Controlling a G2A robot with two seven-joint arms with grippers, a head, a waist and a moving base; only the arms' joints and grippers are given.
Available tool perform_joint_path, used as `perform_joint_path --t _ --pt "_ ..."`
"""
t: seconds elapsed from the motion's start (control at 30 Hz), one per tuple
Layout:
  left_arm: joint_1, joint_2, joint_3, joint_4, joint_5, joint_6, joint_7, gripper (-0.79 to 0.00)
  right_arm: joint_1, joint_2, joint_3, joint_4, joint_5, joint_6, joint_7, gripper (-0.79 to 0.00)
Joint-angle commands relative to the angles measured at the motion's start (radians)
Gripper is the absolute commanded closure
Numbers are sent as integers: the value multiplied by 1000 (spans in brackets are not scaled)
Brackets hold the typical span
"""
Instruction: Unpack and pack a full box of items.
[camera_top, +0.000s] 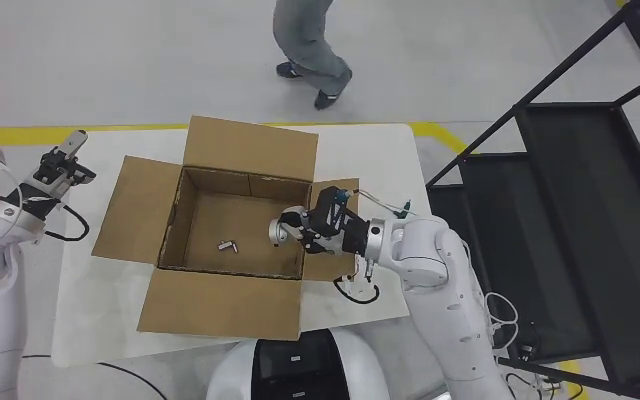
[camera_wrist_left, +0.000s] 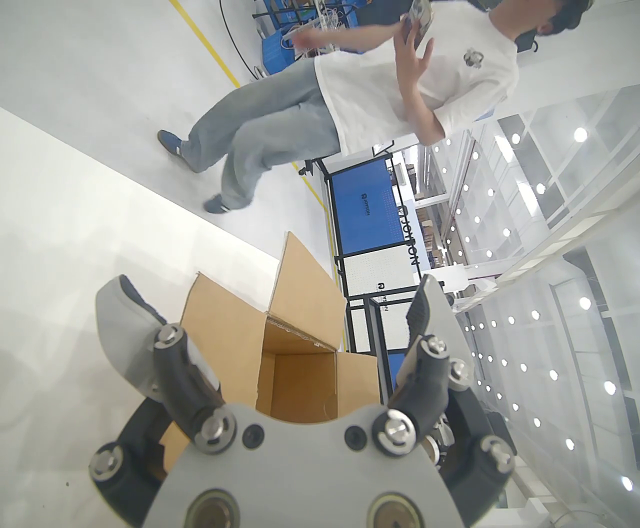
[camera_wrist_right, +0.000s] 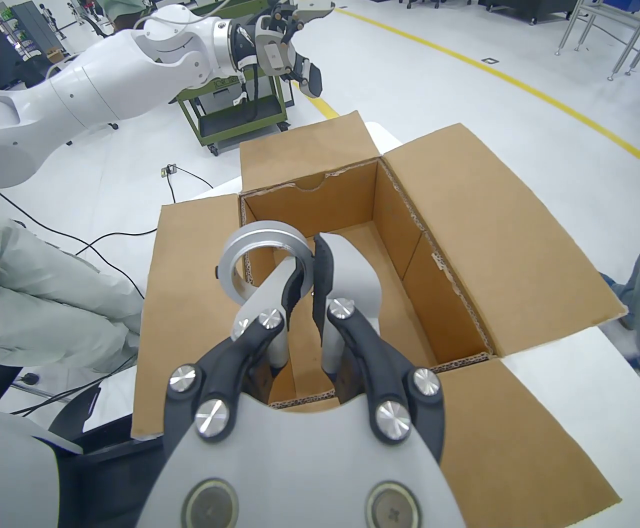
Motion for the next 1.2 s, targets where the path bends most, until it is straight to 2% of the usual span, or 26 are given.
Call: perform_joint_path --t 0.0,0.7,0.83,1.0,1.1,1.17 --pt "0 0 0 0 0 0 0 -785 0 0 0 0 0 0 0 0" --pt "0 0 0 0 0 0 0 -785 -8 4 16 -13 8 12 -17 0" --pt "0 0 0 0 0 0 0 -785 -86 29 138 -106 89 -12 -6 0" --pt "0 0 0 0 0 0 0 -785 -258 64 381 -201 174 -41 41 0" --pt "0 0 0 0 0 0 0 -785 -352 78 508 -178 167 -26 48 0" --pt "0 0 0 0 0 0 0 -785 -393 84 565 -142 106 1 53 0"
